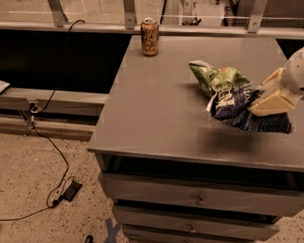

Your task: Move blue chip bag near orange can

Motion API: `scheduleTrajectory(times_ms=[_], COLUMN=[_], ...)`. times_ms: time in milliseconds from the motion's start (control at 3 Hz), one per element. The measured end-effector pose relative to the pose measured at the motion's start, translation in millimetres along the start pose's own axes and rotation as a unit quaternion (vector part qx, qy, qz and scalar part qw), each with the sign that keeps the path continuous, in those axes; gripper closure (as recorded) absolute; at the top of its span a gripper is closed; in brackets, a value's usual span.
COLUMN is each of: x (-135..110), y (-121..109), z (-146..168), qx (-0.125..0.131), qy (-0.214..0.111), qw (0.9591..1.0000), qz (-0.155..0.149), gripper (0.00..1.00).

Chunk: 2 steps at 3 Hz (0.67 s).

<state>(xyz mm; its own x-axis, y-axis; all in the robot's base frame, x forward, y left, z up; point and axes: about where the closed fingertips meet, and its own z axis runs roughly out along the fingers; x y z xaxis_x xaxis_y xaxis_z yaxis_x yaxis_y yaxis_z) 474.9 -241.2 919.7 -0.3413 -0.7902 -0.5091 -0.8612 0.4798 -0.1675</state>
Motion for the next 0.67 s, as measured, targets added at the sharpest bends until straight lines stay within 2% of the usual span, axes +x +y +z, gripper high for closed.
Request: scheduleTrajectory(times_ms=[333,667], x=[-12,-35], y=[-7,-24], z=[-39,-53], qx=[0.022,0.044], qy=[-0.018,-0.055], qw=[0.9996,0.997], qz=[-0.008,-0.032], gripper=[1.0,1.0])
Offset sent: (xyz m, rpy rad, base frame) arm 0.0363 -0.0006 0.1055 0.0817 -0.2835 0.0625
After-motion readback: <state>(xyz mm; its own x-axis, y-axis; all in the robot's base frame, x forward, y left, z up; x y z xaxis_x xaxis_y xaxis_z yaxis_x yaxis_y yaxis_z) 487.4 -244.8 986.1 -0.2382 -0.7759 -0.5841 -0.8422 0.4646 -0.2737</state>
